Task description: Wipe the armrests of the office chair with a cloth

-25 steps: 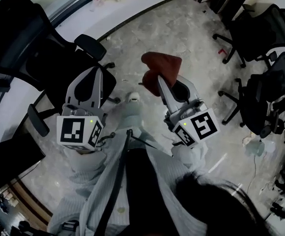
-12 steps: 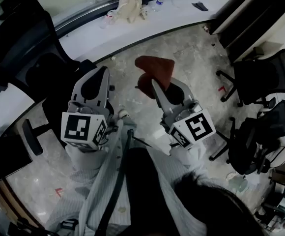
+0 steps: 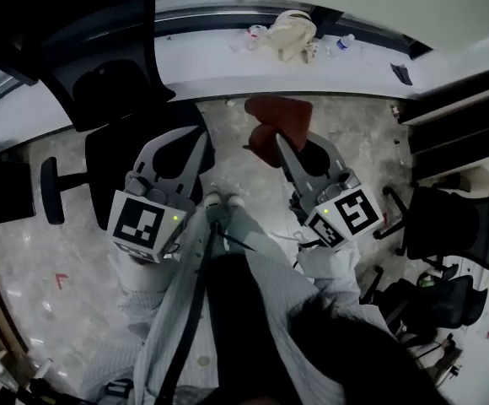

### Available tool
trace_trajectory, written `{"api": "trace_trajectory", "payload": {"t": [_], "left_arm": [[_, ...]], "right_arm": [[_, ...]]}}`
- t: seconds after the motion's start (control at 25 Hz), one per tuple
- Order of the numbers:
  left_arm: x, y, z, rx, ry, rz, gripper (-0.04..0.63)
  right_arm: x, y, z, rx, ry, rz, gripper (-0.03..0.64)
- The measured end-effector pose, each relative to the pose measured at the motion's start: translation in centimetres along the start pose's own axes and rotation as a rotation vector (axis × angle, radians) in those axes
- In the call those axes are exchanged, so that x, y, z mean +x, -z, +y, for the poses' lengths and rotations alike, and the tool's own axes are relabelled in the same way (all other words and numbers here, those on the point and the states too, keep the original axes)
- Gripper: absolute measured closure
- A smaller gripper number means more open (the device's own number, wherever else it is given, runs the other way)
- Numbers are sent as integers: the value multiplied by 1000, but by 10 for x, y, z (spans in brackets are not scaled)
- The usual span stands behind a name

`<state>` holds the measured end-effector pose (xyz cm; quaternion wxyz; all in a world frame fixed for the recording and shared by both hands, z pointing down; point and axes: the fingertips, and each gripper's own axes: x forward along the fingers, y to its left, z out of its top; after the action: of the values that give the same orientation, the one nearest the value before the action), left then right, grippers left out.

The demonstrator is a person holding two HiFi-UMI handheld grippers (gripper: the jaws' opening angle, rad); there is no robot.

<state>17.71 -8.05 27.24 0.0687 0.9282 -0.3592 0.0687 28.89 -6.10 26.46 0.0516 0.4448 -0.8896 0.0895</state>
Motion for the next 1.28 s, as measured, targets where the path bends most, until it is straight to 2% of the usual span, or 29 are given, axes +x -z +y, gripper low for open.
{"api": "trace_trajectory", "payload": {"t": [0.2,0.32,0.44,0.56,0.68,0.8,0.84,1.0,1.12,1.28], "left_arm": [[-17,9,2,15,-56,50,592],[-25,2,-11,-11,-19,38,591],[-29,0,-26,28,15,51,589],[-32,-6,-40,25,40,20,576],[-38,-13,-48,4,65,-5,474],[-35,-11,-60,24,105,24,385],[-32,-8,-66,30,131,41,374],[-26,14,-92,10,273,119,373],[-24,15,-100,-6,327,127,364],[-18,22,-115,-3,421,176,364]], "right_arm": [[32,-1,25,-126,-310,114,594],[36,-1,47,-235,-515,211,594],[34,7,68,-355,-705,343,594],[24,18,78,-498,-818,472,594],[11,30,84,-606,-926,578,594],[-8,41,88,-682,-1028,668,594],[-14,44,89,-712,-1061,699,594],[-44,55,91,-824,-1203,846,594],[-65,58,89,-889,-1306,958,594],[-78,59,89,-937,-1398,1031,594]]}}
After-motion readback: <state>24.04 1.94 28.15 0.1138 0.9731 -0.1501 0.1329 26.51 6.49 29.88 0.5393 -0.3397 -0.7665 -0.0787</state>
